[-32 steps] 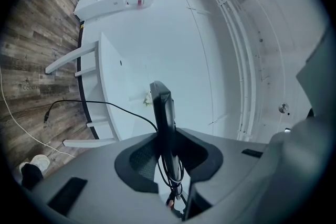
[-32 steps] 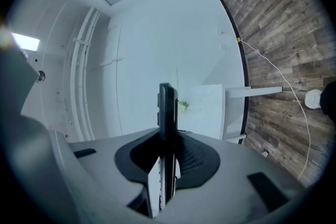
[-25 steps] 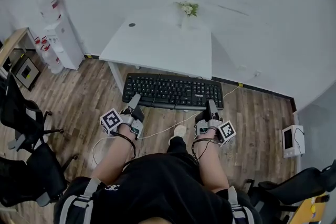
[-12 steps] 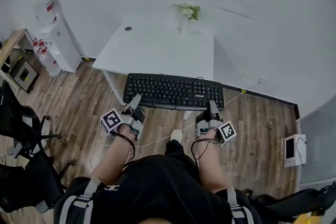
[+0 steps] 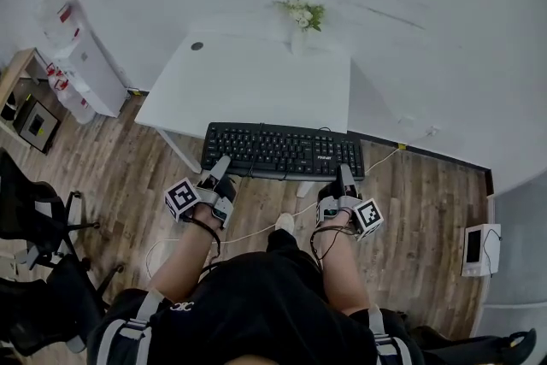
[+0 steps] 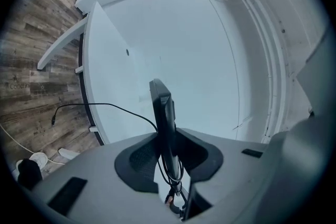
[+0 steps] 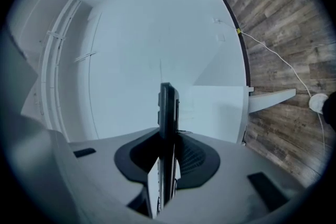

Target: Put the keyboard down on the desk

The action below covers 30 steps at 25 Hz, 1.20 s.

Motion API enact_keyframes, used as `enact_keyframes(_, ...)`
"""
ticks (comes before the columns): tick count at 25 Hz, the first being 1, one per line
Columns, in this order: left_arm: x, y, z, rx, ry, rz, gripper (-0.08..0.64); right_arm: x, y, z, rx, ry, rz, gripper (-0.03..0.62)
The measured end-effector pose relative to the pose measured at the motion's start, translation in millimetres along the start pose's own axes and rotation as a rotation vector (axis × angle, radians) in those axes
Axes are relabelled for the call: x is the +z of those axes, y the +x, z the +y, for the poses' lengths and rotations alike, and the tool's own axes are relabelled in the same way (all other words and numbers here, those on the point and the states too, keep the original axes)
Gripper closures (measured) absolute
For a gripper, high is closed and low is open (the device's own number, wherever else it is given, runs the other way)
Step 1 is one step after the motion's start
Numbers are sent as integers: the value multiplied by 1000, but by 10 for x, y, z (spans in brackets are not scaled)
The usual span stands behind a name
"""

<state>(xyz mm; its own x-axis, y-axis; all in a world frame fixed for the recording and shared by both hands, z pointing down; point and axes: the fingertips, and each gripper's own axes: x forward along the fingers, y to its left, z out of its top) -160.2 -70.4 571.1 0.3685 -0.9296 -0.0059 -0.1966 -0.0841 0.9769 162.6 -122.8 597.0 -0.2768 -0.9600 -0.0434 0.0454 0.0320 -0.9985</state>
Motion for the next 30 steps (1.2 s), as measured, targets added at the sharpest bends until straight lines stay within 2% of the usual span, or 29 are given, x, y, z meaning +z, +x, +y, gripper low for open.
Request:
enact_keyframes(5, 273, 791, 122, 46, -48, -9, 466, 250, 830, -85, -41, 7, 23, 520)
enact_keyframes(8, 393, 1091, 205, 60, -57, -23, 466, 346, 1152, -127, -51, 12, 37, 520)
enact_keyframes(12, 480, 1343, 177, 56, -38, -28, 466, 418, 1398, -140, -52, 19, 51, 520)
enact_keyframes(18, 742, 2075, 110, 36, -13, -39, 466, 668, 2143, -95, -35, 16, 67, 520)
enact_keyframes(25, 977, 2529, 153, 35, -4, -43, 466, 756, 2615, -132, -46, 22, 69, 520)
enact_keyframes(30, 1116, 2745, 459, 56, -57, -20, 468, 749, 2854, -278, -71, 21, 53, 522)
